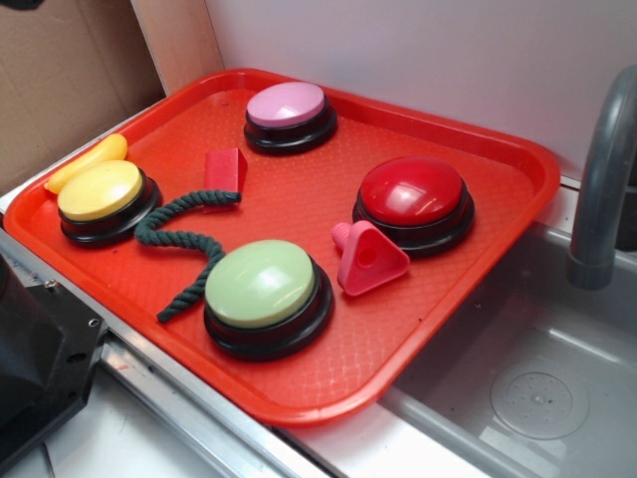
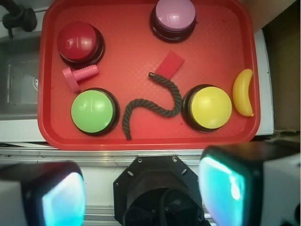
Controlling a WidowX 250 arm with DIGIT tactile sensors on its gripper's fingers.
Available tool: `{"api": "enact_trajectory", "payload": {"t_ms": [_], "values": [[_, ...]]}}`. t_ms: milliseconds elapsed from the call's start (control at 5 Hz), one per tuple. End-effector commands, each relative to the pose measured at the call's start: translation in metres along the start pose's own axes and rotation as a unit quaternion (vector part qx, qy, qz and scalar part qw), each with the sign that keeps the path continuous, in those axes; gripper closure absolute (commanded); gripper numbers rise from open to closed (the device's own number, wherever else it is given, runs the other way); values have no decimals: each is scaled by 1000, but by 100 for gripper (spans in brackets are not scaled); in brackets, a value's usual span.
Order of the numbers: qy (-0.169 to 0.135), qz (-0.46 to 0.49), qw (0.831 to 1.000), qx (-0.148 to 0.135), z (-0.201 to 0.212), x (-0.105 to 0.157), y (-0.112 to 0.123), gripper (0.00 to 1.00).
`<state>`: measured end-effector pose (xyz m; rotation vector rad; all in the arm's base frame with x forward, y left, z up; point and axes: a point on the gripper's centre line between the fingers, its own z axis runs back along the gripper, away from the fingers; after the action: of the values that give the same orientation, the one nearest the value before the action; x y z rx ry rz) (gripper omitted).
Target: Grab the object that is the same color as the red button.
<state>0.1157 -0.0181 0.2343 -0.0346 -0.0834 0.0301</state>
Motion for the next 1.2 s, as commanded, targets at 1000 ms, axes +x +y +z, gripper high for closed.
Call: {"api": "enact_trajectory", "payload": {"t_ms": [1000], "values": [[0, 246, 968, 40, -131, 86, 41, 0]]}}
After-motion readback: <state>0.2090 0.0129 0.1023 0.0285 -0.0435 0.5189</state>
